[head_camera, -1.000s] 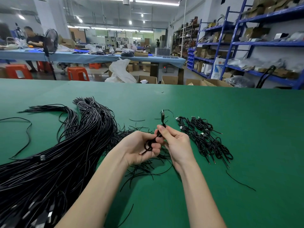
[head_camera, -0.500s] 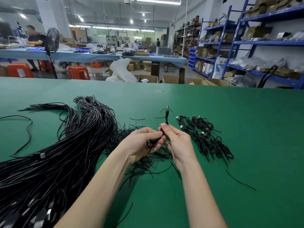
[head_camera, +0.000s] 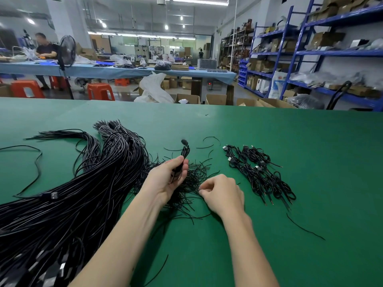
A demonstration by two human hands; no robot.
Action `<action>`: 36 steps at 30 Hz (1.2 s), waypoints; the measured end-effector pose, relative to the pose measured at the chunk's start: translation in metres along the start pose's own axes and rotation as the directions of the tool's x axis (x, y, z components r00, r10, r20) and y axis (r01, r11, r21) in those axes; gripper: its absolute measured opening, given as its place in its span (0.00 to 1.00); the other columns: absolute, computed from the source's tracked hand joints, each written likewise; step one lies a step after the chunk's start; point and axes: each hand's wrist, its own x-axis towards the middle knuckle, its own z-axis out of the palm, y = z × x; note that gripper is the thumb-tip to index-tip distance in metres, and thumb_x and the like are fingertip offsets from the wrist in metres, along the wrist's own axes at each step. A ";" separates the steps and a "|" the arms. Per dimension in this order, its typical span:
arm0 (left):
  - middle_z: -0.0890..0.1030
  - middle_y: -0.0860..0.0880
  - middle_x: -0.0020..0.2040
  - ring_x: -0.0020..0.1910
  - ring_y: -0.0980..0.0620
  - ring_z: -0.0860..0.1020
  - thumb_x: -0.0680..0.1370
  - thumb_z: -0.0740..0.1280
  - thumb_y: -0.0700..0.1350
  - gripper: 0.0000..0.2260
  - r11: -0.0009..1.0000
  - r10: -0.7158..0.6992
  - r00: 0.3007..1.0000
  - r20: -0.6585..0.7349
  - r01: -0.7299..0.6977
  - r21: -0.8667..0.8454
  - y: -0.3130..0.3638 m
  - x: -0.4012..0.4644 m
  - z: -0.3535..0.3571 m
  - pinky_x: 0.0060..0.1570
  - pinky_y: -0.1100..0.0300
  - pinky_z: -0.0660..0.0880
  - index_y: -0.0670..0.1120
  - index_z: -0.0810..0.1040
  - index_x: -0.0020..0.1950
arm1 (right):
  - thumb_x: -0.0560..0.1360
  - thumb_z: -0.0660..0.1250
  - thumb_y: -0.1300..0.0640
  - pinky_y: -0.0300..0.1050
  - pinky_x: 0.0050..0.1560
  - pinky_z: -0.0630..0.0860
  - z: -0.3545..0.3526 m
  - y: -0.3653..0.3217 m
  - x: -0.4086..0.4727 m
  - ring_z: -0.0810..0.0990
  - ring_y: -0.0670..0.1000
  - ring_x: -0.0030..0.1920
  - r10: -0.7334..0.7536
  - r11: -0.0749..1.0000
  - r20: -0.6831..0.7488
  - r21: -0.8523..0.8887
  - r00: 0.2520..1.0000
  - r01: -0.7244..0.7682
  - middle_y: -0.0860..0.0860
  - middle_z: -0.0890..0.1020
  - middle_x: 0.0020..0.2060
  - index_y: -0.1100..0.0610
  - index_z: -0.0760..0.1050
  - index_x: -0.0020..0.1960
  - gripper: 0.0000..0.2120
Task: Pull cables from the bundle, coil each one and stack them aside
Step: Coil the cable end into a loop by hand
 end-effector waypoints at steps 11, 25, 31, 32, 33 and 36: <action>0.86 0.44 0.40 0.34 0.54 0.83 0.77 0.73 0.37 0.04 0.997 0.079 0.996 -0.033 -0.079 0.002 -0.002 0.004 -0.005 0.35 0.64 0.81 0.38 0.81 0.49 | 0.79 0.70 0.52 0.36 0.40 0.73 -0.029 0.010 0.004 0.81 0.41 0.44 -0.075 0.979 0.000 0.190 0.997 0.074 0.39 0.84 0.43 0.43 0.82 0.47 0.04; 0.86 0.42 0.40 0.39 0.49 0.85 0.75 0.75 0.41 0.04 0.739 0.449 0.874 0.186 -0.480 0.472 -0.015 0.000 0.001 0.51 0.54 0.82 0.41 0.83 0.45 | 0.73 0.73 0.62 0.48 0.34 0.83 -0.015 -0.013 0.003 0.77 0.43 0.26 -0.089 0.622 -0.222 0.749 0.971 0.228 0.44 0.83 0.30 0.50 0.85 0.42 0.08; 0.87 0.43 0.40 0.39 0.51 0.84 0.76 0.75 0.41 0.04 0.726 0.431 0.868 0.246 -0.496 0.477 -0.016 -0.004 0.001 0.46 0.62 0.81 0.40 0.83 0.45 | 0.72 0.73 0.62 0.49 0.39 0.85 -0.015 -0.009 0.004 0.81 0.45 0.28 -0.060 0.617 -0.178 0.767 0.982 0.177 0.47 0.85 0.30 0.50 0.86 0.40 0.08; 0.87 0.43 0.40 0.38 0.51 0.84 0.76 0.74 0.40 0.04 0.738 0.422 0.873 0.244 -0.487 0.467 -0.016 -0.004 0.001 0.45 0.63 0.81 0.39 0.83 0.46 | 0.72 0.73 0.61 0.47 0.38 0.84 -0.015 -0.009 0.004 0.81 0.45 0.27 -0.060 0.624 -0.174 0.762 0.983 0.173 0.47 0.85 0.30 0.49 0.86 0.39 0.08; 0.86 0.43 0.39 0.38 0.51 0.84 0.76 0.74 0.40 0.05 0.750 0.414 0.878 0.240 -0.478 0.457 -0.016 -0.005 0.002 0.44 0.63 0.80 0.38 0.83 0.46 | 0.72 0.74 0.61 0.44 0.35 0.83 -0.015 -0.009 0.004 0.82 0.45 0.27 -0.057 0.629 -0.174 0.758 0.983 0.171 0.47 0.85 0.29 0.49 0.86 0.39 0.08; 0.86 0.42 0.39 0.37 0.52 0.82 0.77 0.74 0.40 0.07 0.779 0.393 0.891 0.228 -0.454 0.432 -0.016 -0.006 0.002 0.43 0.63 0.80 0.36 0.83 0.48 | 0.71 0.74 0.61 0.36 0.32 0.78 -0.018 -0.009 0.004 0.83 0.46 0.28 -0.049 0.624 -0.168 0.765 0.985 0.162 0.47 0.85 0.30 0.49 0.86 0.39 0.07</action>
